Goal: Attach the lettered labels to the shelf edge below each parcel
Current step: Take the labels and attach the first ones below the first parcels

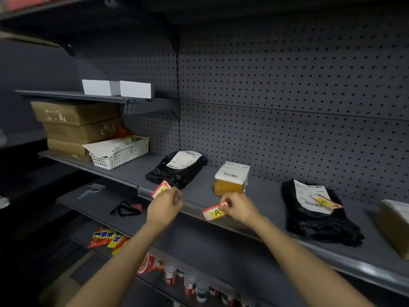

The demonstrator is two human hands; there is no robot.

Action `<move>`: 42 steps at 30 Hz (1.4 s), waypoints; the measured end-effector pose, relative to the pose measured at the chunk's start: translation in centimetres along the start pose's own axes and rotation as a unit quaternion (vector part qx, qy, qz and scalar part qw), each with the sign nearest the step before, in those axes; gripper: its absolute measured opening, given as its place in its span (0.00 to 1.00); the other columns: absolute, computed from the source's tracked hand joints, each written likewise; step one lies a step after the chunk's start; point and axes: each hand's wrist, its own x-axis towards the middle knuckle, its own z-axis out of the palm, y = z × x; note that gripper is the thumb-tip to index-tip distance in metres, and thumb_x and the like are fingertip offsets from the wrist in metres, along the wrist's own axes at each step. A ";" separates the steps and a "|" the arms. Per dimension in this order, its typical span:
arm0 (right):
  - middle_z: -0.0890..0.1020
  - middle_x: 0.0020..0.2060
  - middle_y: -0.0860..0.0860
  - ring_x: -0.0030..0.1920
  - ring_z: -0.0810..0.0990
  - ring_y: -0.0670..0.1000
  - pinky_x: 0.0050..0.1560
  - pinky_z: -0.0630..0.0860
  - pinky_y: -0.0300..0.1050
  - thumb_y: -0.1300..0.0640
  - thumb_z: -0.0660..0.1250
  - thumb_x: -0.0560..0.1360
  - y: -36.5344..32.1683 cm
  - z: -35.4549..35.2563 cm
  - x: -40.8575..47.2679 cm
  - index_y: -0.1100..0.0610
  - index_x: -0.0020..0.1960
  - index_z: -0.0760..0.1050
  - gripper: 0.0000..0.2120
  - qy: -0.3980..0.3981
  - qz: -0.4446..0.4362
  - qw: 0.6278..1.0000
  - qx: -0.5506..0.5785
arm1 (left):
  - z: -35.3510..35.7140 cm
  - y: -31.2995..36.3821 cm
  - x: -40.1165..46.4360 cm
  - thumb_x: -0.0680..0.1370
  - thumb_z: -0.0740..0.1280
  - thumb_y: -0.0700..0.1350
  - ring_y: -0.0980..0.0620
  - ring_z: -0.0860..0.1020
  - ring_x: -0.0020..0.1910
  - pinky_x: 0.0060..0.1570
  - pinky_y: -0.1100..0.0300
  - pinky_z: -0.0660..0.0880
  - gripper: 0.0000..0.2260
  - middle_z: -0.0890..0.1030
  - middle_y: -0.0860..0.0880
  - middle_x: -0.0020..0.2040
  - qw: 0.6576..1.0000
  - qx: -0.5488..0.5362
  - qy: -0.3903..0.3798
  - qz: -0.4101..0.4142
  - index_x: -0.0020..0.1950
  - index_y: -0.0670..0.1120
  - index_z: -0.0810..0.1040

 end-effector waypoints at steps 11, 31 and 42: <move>0.82 0.41 0.50 0.41 0.79 0.51 0.39 0.73 0.46 0.52 0.68 0.74 -8.1 1.6 8.0 0.51 0.47 0.77 0.03 0.134 -0.002 0.989 0.065 | -4.0 -8.1 6.8 0.72 0.69 0.49 0.47 0.74 0.57 0.49 0.51 0.76 0.17 0.76 0.47 0.57 0.998 0.045 -0.033 0.037 0.60 0.50 0.73; 0.82 0.45 0.49 0.47 0.80 0.50 0.46 0.76 0.48 0.54 0.66 0.75 -14.1 7.4 11.3 0.52 0.48 0.77 0.03 0.103 0.029 0.994 0.024 | -4.3 -13.3 10.4 0.78 0.62 0.43 0.46 0.80 0.48 0.47 0.51 0.76 0.04 0.83 0.47 0.48 0.973 -0.028 -0.161 0.161 0.51 0.49 0.74; 0.80 0.49 0.52 0.49 0.79 0.54 0.48 0.77 0.53 0.54 0.65 0.76 -15.1 10.1 11.8 0.51 0.50 0.76 0.04 0.089 0.029 0.995 -0.030 | -4.6 -13.2 10.2 0.78 0.61 0.45 0.44 0.80 0.47 0.48 0.47 0.77 0.03 0.83 0.46 0.47 0.967 -0.024 -0.183 0.175 0.50 0.51 0.72</move>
